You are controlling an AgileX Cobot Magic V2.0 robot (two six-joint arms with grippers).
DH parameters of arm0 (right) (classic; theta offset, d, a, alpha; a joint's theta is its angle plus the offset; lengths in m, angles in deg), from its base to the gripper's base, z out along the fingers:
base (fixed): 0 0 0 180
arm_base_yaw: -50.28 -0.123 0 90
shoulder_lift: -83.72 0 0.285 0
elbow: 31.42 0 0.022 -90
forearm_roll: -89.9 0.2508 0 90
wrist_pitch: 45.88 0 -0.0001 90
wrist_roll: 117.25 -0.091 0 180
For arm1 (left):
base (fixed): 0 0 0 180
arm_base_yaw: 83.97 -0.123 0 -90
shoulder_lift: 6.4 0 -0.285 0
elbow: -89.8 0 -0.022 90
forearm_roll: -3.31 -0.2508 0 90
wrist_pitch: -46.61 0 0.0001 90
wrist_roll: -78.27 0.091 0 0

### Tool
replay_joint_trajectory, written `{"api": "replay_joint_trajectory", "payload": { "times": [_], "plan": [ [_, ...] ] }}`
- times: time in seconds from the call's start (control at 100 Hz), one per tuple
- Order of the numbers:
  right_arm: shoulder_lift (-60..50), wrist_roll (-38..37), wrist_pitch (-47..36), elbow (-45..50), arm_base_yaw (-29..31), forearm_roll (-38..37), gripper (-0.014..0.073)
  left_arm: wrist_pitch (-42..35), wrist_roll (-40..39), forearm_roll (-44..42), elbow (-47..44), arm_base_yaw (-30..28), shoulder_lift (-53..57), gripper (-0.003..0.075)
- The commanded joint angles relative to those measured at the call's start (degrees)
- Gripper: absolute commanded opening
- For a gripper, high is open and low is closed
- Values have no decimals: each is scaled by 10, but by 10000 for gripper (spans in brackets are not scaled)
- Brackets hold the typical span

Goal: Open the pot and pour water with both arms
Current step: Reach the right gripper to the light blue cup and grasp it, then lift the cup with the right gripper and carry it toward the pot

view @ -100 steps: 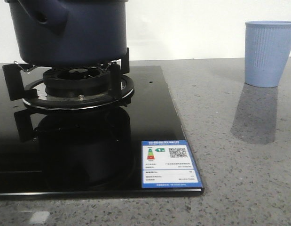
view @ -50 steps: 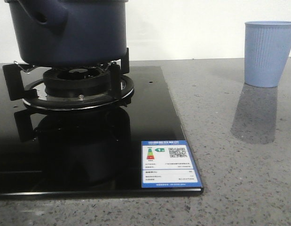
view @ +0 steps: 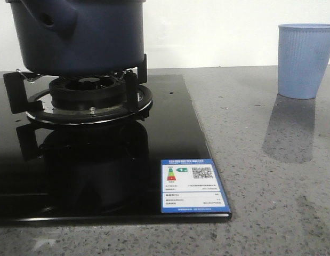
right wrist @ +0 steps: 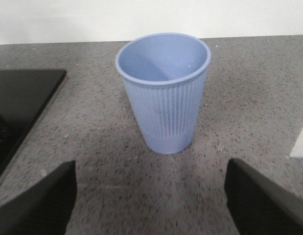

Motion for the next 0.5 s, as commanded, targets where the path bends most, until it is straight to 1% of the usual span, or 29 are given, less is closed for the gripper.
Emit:
{"api": "replay_joint_trajectory", "payload": {
  "times": [0.0, 0.12, 0.27, 0.39, 0.49],
  "plan": [
    [39, 4, -108, -21, -3, -4, 540, -36, 1, 20, 24, -2, 22, 345],
    [102, -2, -164, -21, -3, -4, 540, -36, 1, 20, 24, -2, 23, 345],
    [154, -20, -229, -21, -3, -7, 540, -36, 1, 25, 24, -2, 23, 345],
    [187, -57, -264, -28, -3, -47, 540, -36, 1, 25, 24, -2, 23, 345],
    [216, -62, -288, -39, -3, -59, 540, -36, 1, 25, 24, -2, 23, 345]
  ]
}}
